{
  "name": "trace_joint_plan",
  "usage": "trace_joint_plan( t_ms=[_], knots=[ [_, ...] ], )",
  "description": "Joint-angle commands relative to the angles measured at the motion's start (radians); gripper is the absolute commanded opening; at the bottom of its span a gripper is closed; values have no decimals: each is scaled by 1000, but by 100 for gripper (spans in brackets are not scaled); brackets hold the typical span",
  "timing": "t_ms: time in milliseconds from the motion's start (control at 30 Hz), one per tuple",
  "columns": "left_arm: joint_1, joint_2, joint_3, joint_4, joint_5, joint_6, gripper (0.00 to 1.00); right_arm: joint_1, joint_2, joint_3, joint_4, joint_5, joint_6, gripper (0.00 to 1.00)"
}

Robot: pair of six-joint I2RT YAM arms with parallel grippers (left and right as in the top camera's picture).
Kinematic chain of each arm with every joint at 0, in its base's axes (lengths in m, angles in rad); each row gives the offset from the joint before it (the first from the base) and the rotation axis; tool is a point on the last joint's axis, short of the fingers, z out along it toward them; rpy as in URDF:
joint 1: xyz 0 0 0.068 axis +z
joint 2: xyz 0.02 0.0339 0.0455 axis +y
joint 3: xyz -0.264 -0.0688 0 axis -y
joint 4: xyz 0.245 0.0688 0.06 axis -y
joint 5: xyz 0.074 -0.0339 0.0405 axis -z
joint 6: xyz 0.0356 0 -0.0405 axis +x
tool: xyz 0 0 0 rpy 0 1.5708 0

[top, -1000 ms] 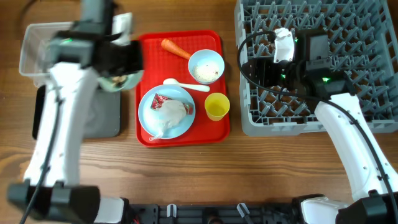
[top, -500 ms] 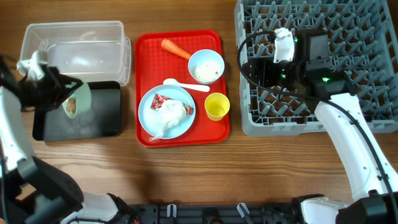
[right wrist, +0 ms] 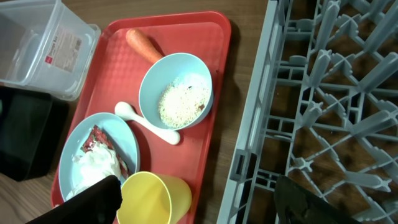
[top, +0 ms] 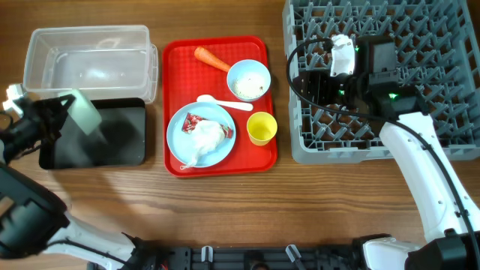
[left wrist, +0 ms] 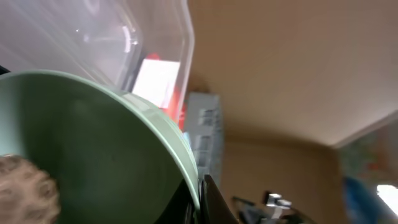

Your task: Sort waste into correct bins and load items into the dishwasher rack

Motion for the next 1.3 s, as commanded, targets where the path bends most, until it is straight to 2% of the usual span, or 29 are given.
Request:
trace_joint_plan(
  t_ms=[0,367,433,633,700,800,900,933,1100,1167,1267],
  knots=[
    [15,85,-5,2,178,9,4,3,11,18,-7,11,-1,81],
    [14,104,-4,-34,221,-61,4,3,11,18,-23,41,-2,84],
    [8,56,-3,-51,221,-59,4,3,11,18,-17,40,-12,88],
    [-45,-206,37,-12,182,-56,4,3,11,18,-14,40,-27,88],
    [-94,-314,55,6,71,-56,4,3,11,18,-9,40,-26,88],
    [-211,-460,58,58,-176,-56,4,3,11,18,0,40,-23,88],
    [-429,-560,58,121,-542,-56,4,3,11,18,-2,40,-23,89],
    [-539,-574,58,145,-689,-56,4,3,11,18,-3,40,-23,89],
    [-924,-508,58,235,-1112,-56,4,3,11,18,-3,40,-23,89],
    [-1035,-446,58,272,-1277,-56,4,3,11,18,-3,40,-23,89],
    [-1126,-346,58,311,-1400,-57,4,3,11,18,-6,40,-23,89]
  ],
)
